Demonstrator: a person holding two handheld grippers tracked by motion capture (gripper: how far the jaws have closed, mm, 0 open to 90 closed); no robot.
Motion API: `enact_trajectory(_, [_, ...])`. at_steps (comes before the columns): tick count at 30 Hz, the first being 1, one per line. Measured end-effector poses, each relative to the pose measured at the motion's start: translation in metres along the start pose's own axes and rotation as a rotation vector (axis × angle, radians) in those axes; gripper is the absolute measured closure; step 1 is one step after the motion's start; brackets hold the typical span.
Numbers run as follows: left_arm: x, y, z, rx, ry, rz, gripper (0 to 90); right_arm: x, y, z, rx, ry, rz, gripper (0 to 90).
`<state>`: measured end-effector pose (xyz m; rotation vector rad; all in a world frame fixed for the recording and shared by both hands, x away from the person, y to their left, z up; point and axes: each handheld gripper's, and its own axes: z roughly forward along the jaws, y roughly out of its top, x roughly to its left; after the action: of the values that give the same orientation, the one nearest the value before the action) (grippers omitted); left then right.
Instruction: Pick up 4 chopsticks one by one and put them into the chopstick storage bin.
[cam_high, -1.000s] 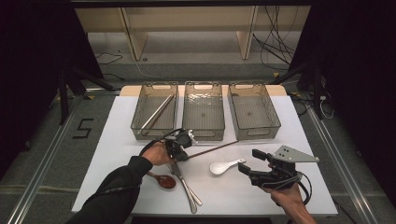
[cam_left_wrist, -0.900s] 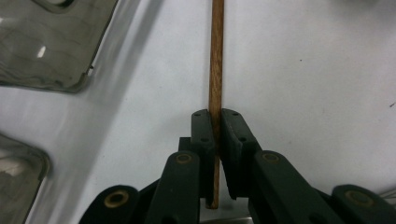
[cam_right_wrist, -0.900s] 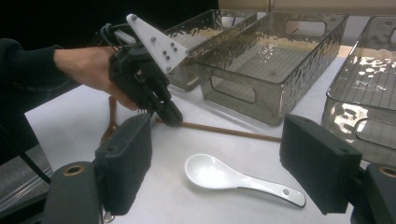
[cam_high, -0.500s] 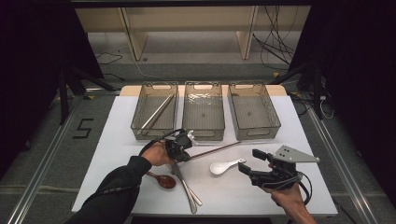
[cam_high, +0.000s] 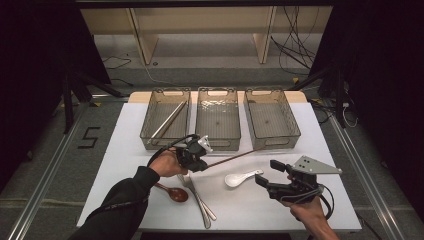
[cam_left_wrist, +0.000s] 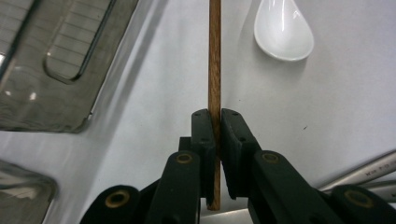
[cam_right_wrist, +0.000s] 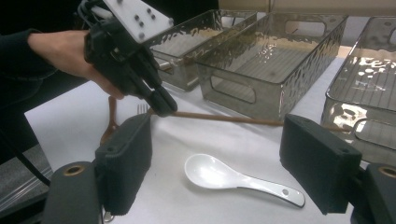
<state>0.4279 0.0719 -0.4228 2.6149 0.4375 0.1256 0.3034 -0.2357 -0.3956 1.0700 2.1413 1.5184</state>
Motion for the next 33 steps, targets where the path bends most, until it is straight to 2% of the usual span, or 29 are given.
enact_trajectory(8, [0.004,0.0,-0.022,-0.083,0.003,-0.031,83.8,0.0,0.0,0.0,0.002,-0.001,0.001,26.3])
enact_trajectory(13, [0.01,-0.003,-0.03,-0.109,0.031,-0.058,83.8,0.0,0.0,0.0,0.002,-0.001,0.0,26.3])
enact_trajectory(16, [0.015,-0.006,-0.036,-0.134,0.036,-0.088,83.8,0.0,0.0,0.0,0.002,-0.002,0.0,26.3])
enact_trajectory(24, [0.032,-0.017,-0.052,-0.185,0.082,-0.175,83.8,-0.001,0.0,0.0,0.002,-0.001,0.002,26.3])
enact_trajectory(33, [0.049,-0.03,-0.068,-0.227,0.12,-0.258,83.8,-0.001,0.0,0.001,0.005,-0.002,0.003,26.3])
